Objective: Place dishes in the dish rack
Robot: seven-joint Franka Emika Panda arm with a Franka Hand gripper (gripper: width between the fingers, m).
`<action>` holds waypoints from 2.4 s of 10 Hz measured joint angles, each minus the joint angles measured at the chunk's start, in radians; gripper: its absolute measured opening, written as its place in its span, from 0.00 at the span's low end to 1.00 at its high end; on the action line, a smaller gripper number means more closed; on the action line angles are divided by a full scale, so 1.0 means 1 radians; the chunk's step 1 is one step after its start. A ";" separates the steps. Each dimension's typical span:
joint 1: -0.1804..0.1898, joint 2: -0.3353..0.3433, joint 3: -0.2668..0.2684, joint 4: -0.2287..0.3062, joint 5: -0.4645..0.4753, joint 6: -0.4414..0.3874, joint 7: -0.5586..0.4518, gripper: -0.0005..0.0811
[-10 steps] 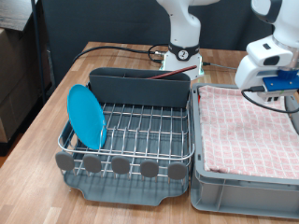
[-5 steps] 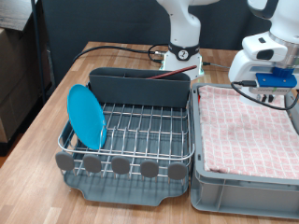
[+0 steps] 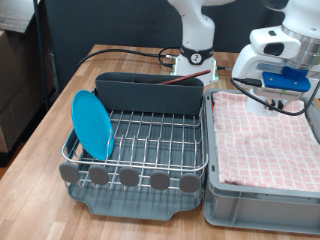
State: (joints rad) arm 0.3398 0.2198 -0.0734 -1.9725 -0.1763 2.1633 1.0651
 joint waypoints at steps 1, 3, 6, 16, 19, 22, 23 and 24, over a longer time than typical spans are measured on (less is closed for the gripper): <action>-0.005 0.018 -0.014 0.038 -0.005 -0.009 -0.014 0.10; -0.017 0.053 -0.039 0.109 -0.005 -0.029 -0.052 0.10; -0.036 0.101 -0.064 0.200 -0.004 -0.072 -0.103 0.10; -0.070 0.168 -0.106 0.308 -0.018 -0.042 -0.195 0.10; -0.093 0.208 -0.107 0.361 -0.011 -0.042 -0.231 0.10; -0.108 0.244 -0.107 0.403 0.002 -0.041 -0.257 0.10; -0.116 0.259 -0.107 0.414 0.016 -0.036 -0.268 0.10; -0.124 0.277 -0.106 0.422 0.028 -0.022 -0.278 0.10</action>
State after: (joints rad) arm 0.2154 0.4964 -0.1796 -1.5500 -0.1478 2.1413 0.7873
